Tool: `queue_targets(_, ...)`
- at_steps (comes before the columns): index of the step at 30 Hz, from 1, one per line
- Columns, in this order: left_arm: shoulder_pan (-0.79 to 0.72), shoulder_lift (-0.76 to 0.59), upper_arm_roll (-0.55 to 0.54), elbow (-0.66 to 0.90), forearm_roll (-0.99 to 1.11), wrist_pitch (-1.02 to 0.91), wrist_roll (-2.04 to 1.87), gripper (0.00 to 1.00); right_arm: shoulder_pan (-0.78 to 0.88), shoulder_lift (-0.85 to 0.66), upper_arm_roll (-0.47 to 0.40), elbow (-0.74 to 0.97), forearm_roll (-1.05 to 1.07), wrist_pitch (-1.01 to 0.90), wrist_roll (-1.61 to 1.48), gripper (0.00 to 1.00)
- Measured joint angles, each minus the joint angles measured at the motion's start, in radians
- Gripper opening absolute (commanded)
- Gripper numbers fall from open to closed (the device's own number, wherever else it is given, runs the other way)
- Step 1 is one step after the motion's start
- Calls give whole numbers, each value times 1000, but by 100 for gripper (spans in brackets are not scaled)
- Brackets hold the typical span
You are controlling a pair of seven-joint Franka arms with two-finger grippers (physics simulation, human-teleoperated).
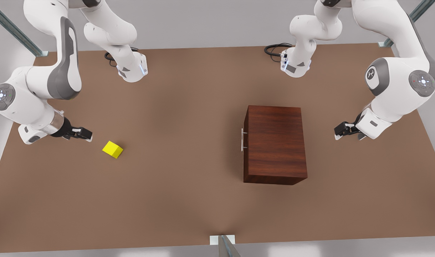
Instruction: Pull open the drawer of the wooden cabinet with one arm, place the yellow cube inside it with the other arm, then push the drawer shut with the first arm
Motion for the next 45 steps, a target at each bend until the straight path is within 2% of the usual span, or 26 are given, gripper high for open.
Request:
queue_targets(7,-41,1,-7,20,2,-36,-7,100,6,35,7,3,-1,9,16,100)
queue_targets(8,-81,13,-10,34,17,-41,-8,100,5,35,5,3,0,7,21,100)
queue_targets(10,-241,110,-13,177,71,-77,-23,100,0,33,1,3,0,1,42,100)
queue_targets(14,-525,285,-20,355,122,-146,-144,100,-5,29,-2,1,0,-18,89,100)
queue_targets(19,-697,411,-22,406,141,-162,-371,100,-4,31,-2,2,1,-24,182,100)
queue_targets(26,-746,483,-21,308,224,-137,-638,100,-1,37,-2,12,2,-25,332,100)
queue_targets(35,-695,585,12,370,311,-2,-801,100,4,39,2,15,-5,-25,464,100)
queue_targets(45,-731,629,12,350,418,15,-884,100,4,44,5,15,-7,-26,551,100)
